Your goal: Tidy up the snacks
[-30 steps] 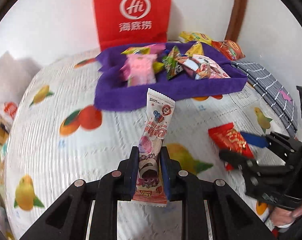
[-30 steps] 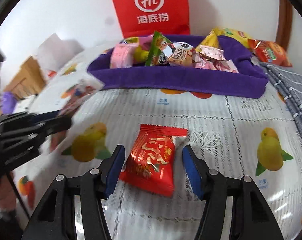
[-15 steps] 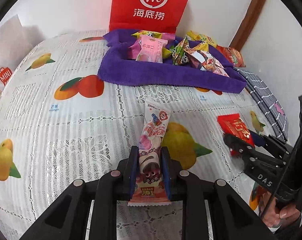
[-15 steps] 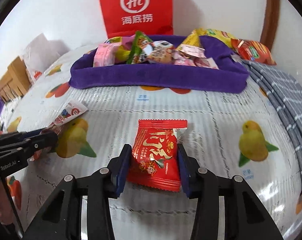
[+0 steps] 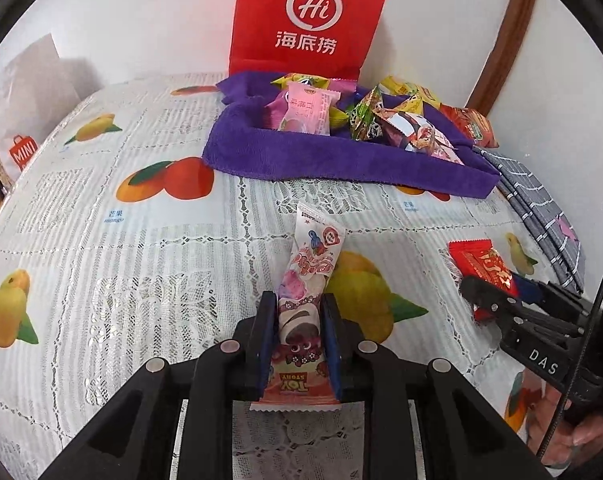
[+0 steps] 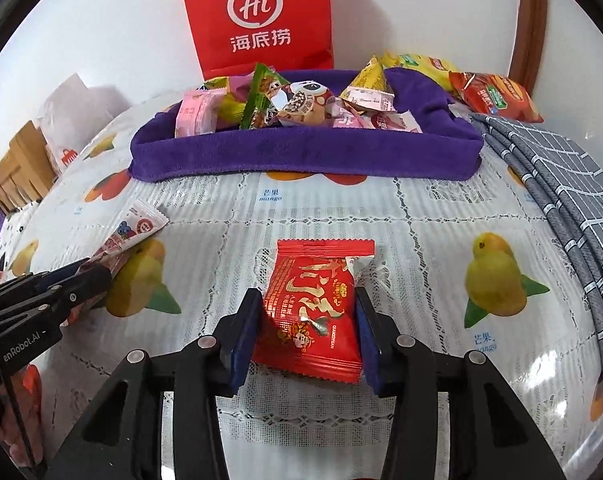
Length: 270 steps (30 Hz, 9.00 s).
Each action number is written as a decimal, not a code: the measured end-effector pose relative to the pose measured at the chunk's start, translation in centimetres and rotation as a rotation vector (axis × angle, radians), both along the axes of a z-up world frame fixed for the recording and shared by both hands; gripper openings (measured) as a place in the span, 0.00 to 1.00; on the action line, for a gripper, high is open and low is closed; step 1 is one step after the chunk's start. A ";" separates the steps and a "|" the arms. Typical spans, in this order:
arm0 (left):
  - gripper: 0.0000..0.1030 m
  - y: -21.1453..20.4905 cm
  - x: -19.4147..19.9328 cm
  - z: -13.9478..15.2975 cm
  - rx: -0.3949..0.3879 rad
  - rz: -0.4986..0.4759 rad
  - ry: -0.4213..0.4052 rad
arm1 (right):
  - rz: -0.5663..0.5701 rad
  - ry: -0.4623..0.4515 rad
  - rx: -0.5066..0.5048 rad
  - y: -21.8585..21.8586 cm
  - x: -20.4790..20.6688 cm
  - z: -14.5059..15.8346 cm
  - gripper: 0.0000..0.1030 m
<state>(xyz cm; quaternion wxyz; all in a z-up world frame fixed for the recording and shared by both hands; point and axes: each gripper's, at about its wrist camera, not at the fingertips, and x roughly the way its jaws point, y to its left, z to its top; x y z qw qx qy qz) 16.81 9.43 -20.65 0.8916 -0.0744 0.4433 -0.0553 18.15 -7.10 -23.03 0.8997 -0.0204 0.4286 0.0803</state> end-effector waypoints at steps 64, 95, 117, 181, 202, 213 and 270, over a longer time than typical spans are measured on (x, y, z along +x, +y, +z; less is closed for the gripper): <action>0.19 0.2 19.7 14.0 -0.039 0.102 -0.090 | 0.088 0.032 0.163 -1.9 22.0 15.9 0.42; 0.19 0.6 22.4 9.5 -0.055 0.111 0.053 | 0.139 0.389 0.124 -1.6 26.8 5.7 0.44; 0.19 -3.4 22.7 7.8 -0.099 -0.027 0.117 | 0.088 0.246 0.203 -5.6 25.3 10.6 0.55; 0.82 -6.6 11.5 16.3 0.096 -0.060 -0.145 | -0.067 -0.098 -0.023 -4.6 4.4 17.8 0.88; 0.93 -7.4 -3.7 18.0 0.099 -0.002 -0.209 | -0.133 -0.091 0.002 -6.3 -8.7 18.1 0.92; 0.93 -7.9 -7.0 18.2 0.091 -0.002 -0.215 | -0.140 -0.123 0.004 -6.6 -11.5 19.1 0.92; 0.93 -8.2 -9.8 19.4 0.086 0.001 -0.250 | -0.100 -0.182 -0.008 -5.8 -15.4 20.3 0.92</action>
